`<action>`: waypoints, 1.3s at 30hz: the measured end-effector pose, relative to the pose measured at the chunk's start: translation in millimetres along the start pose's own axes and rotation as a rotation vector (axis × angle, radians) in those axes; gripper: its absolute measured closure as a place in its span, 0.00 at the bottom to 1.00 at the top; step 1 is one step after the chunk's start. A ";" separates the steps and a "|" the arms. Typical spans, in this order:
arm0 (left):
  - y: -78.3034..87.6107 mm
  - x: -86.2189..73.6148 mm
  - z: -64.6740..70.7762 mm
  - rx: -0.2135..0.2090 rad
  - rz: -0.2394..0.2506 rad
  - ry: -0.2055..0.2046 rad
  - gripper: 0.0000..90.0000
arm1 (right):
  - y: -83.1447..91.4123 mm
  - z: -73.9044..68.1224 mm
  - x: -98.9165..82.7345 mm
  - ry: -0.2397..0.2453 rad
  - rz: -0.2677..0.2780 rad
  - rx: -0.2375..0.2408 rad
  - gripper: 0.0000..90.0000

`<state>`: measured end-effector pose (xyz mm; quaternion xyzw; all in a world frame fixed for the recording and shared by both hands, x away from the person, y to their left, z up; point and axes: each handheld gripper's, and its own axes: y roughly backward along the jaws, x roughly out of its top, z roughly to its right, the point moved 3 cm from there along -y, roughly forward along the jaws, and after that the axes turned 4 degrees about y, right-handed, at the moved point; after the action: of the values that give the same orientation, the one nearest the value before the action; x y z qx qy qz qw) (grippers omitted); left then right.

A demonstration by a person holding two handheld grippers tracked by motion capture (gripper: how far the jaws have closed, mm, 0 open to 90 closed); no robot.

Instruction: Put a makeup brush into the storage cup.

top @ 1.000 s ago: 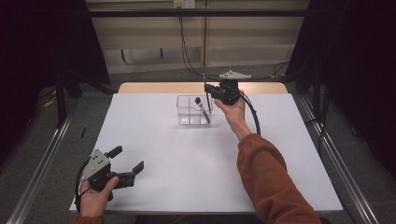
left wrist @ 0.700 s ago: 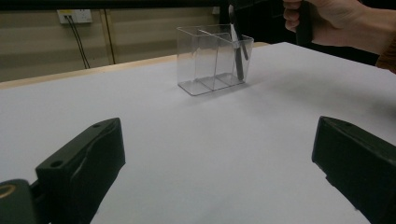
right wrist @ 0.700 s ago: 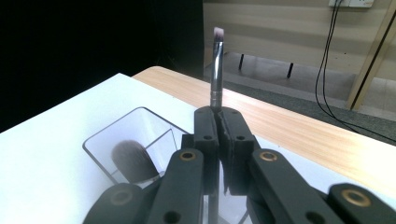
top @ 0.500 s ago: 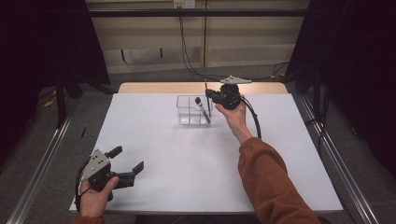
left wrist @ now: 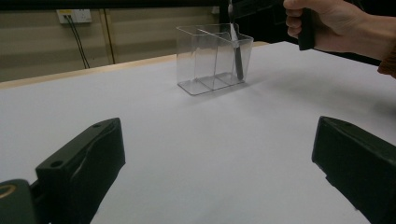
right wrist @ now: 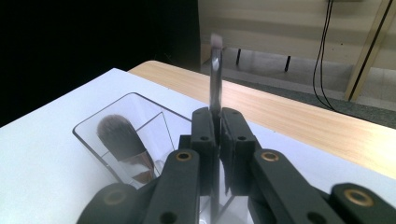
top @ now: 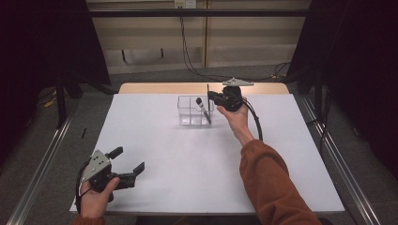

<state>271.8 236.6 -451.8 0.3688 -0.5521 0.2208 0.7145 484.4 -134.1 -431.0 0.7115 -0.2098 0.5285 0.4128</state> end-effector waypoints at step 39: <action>-2.4 0.7 -3.1 0.014 -0.001 0.013 0.03 | 35.6 2.1 -8.8 0.014 0.079 0.068 0.10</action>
<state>275.6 237.4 -452.1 0.3726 -0.5459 0.2269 0.7154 456.4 -157.3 -426.3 0.7126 -0.2164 0.5562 0.3688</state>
